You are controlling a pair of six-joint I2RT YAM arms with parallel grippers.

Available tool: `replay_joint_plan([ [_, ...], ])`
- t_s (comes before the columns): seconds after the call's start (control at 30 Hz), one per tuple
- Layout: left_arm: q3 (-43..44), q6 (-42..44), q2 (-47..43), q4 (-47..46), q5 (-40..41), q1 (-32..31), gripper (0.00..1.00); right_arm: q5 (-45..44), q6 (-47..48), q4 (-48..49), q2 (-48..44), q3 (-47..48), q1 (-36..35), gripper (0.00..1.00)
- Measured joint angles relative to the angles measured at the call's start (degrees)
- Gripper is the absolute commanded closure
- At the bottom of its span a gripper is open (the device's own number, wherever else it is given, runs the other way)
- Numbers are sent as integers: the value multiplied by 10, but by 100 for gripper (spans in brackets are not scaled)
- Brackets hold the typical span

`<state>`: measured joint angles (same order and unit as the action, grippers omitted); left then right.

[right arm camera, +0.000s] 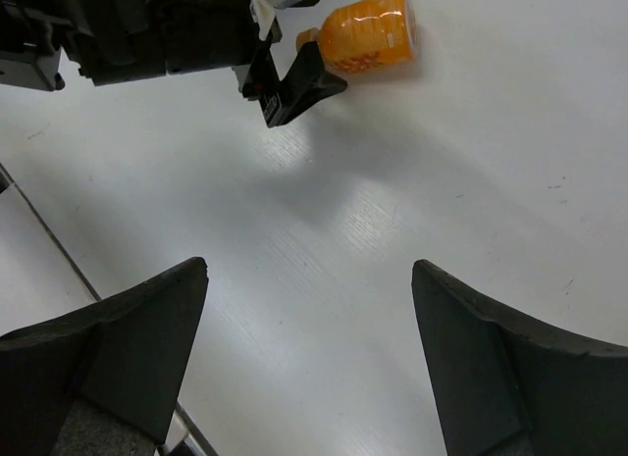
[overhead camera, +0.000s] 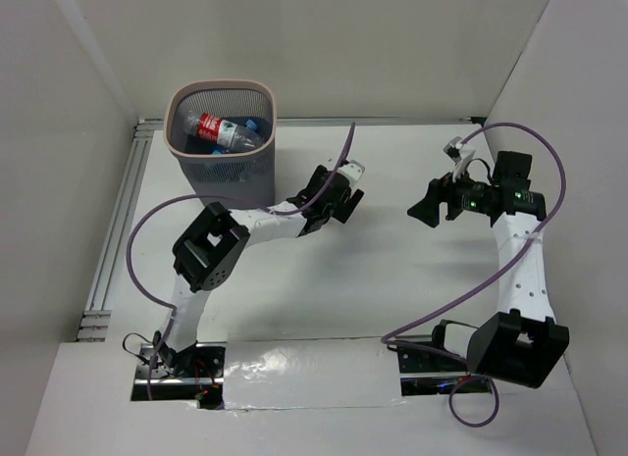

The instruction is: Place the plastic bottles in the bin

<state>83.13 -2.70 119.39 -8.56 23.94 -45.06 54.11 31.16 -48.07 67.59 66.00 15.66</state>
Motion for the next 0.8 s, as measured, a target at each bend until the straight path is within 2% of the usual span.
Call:
replay_joint_plan([
  [0.33,35,11,59,5,-41,39,0,11,-2,-2,26,-6,3,7],
  [0.47,47,9,77,5,-60,54,6,13,-6,-2,26,-6,3,7],
  [0.6,56,6,82,6,-76,63,30,13,-9,-1,26,-8,3,7],
  [0.63,60,6,82,8,-79,63,44,12,-11,-2,26,-9,2,7],
  [0.7,66,10,82,10,-85,62,59,12,-13,-1,26,-9,-2,7],
  [0.73,68,8,82,10,-88,61,70,12,-15,-1,26,-9,-2,8],
  [0.8,70,7,82,14,-90,59,82,12,-17,-1,24,-9,-8,8],
])
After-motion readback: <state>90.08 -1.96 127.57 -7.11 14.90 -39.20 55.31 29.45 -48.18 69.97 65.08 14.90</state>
